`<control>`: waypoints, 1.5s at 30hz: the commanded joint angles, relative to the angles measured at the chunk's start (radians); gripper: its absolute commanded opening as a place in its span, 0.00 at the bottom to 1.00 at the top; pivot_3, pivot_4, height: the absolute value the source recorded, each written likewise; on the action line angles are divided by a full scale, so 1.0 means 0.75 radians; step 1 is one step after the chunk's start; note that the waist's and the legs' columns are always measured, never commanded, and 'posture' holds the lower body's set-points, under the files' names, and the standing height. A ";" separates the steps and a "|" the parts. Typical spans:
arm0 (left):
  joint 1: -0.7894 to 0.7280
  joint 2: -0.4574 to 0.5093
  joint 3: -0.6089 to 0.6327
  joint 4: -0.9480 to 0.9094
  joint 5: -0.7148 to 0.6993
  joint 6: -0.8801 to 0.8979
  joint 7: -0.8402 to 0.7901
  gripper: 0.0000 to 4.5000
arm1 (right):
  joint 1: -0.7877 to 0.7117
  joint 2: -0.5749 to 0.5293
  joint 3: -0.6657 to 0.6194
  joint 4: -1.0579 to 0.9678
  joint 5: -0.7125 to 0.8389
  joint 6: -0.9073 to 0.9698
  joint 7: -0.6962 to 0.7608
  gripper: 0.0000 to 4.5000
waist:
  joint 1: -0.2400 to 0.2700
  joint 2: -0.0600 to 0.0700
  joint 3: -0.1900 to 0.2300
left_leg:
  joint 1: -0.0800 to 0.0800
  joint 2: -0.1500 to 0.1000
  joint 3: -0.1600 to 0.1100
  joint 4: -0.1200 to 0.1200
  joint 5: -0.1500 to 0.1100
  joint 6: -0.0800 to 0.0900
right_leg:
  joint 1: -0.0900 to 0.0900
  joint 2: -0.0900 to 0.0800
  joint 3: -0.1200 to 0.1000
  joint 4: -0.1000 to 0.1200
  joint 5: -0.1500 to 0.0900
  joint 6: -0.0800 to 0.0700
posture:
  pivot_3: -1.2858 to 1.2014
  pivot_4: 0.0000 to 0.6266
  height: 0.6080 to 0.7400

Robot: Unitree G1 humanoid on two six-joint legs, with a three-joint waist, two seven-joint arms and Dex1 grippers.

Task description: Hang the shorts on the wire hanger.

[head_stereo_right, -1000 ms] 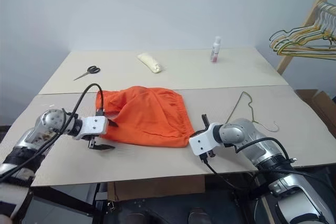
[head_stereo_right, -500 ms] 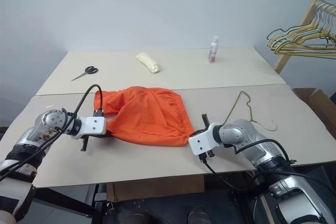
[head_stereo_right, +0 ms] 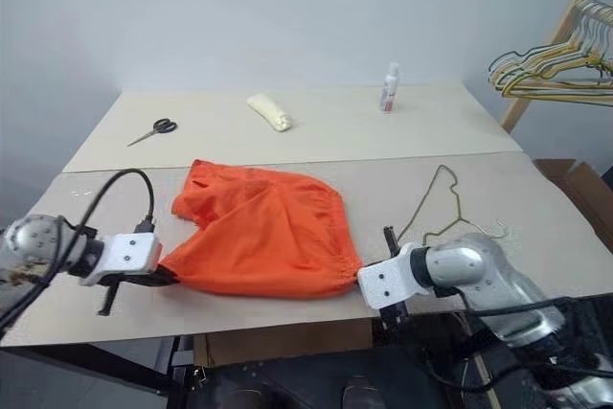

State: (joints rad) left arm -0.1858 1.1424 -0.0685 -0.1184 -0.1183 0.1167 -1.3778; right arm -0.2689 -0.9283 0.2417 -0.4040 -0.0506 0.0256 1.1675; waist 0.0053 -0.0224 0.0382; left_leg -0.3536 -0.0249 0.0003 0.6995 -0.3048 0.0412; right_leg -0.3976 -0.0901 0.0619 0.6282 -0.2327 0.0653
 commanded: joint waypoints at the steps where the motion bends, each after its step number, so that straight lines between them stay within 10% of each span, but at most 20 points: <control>1: -0.230 -0.176 -0.014 0.071 0.084 0.005 0.234 0.01 | -0.221 0.141 -0.063 0.114 0.000 0.170 -0.150 0.00 | 0.012 0.002 0.002 | 0.008 0.001 0.000 -0.001 0.000 0.000 | 0.011 0.000 -0.001 -0.002 0.000 0.000 | 0.54 0.00 1.00; 8: -1.054 -0.742 0.084 0.657 0.424 -0.005 1.361 0.01 | -0.923 0.544 -0.121 0.819 -0.371 0.304 -1.036 0.00 | 0.030 -0.014 -0.005 | 0.002 -0.012 -0.006 -0.002 0.013 -0.023 | -0.004 -0.002 -0.003 0.006 0.004 -0.002 | 0.54 0.00 1.00; 13: -1.217 -0.746 0.236 0.638 0.358 -0.228 1.566 0.01 | -1.118 0.598 -0.252 0.963 -0.421 0.095 -1.531 0.00 | -0.033 -0.019 -0.012 | -0.048 -0.020 -0.004 -0.008 0.017 -0.029 | -0.076 -0.014 -0.012 0.030 0.005 -0.004 | 0.54 0.00 1.00; 25: -0.303 -0.161 0.240 -0.023 -0.084 -0.145 0.505 0.01 | -0.530 0.370 0.082 0.706 -0.526 -0.307 -1.073 0.00 | -0.165 -0.016 -0.015 | -0.048 -0.020 0.000 -0.005 0.016 -0.022 | -0.071 -0.024 -0.025 0.026 0.004 -0.004 | 0.55 0.00 1.00; 32: 0.248 0.117 0.160 -0.278 -0.010 0.107 0.254 0.01 | -0.256 0.164 0.284 0.523 -0.384 -0.436 -0.488 0.00 | -0.080 -0.005 0.001 | 0.018 -0.013 0.001 -0.007 0.000 0.005 | 0.002 -0.019 -0.027 0.006 0.003 -0.004 | 0.55 0.00 1.00; 45: 0.399 0.087 0.107 -0.507 -0.020 0.294 0.239 0.01 | -0.161 0.041 0.224 0.317 -0.337 -0.365 -0.187 0.00 | 0.022 -0.003 0.002 | 0.022 -0.012 0.002 -0.006 -0.003 0.006 | 0.008 -0.019 -0.030 0.002 0.003 -0.004 | 0.55 0.00 1.00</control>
State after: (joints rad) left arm 0.1351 1.2119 0.0077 -0.4816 -0.1243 0.3281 -1.2042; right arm -0.3838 -0.8839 0.4528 -0.1297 -0.3184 -0.2497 1.0180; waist 0.0214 -0.0249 0.0399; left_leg -0.3368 -0.0337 0.0016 0.6950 -0.3068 0.0456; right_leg -0.3912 -0.1040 0.0397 0.6301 -0.2301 0.0620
